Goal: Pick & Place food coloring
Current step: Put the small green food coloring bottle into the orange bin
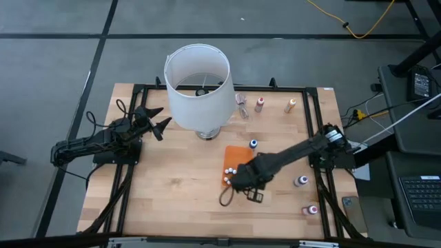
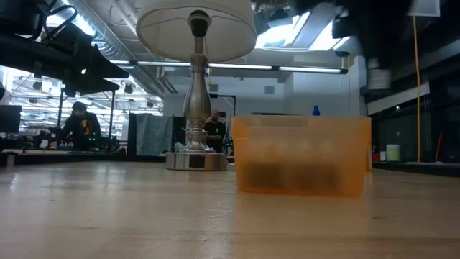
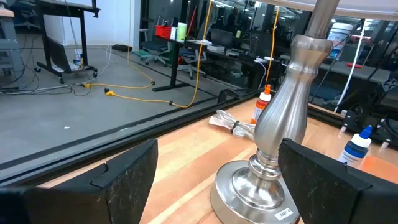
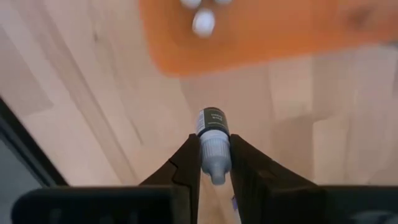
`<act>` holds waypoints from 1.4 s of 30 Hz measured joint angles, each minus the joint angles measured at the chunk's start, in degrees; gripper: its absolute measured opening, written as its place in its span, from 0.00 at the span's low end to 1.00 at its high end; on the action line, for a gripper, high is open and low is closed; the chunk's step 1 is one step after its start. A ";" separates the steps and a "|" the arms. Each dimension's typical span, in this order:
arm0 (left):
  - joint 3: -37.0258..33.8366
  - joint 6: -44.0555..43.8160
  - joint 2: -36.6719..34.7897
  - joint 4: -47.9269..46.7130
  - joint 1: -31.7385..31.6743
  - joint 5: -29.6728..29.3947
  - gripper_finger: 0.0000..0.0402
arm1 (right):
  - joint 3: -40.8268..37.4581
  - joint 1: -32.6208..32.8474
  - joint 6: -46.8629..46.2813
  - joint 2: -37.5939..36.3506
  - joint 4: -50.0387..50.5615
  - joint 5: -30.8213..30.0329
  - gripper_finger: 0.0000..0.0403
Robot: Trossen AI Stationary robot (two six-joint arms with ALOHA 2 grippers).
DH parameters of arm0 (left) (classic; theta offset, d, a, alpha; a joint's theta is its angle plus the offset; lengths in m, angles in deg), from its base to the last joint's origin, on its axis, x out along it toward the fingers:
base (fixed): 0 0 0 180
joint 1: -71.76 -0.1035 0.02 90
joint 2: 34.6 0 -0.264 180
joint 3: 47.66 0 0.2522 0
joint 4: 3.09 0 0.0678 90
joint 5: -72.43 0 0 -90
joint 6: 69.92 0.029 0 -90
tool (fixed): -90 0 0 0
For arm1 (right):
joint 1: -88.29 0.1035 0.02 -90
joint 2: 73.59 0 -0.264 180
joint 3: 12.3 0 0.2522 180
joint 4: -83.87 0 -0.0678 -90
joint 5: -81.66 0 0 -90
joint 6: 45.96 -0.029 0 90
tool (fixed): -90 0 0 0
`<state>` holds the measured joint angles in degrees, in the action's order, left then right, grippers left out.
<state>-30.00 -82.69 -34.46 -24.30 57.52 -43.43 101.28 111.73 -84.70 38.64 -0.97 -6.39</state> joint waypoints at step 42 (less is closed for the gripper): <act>-0.02 0.00 0.01 -0.02 0.00 0.02 0.80 | -0.16 -9.92 7.66 14.11 -11.12 -0.80 0.20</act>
<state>-30.02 -82.69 -34.46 -24.32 57.52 -43.41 101.11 101.81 -77.05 52.75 -12.09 -7.20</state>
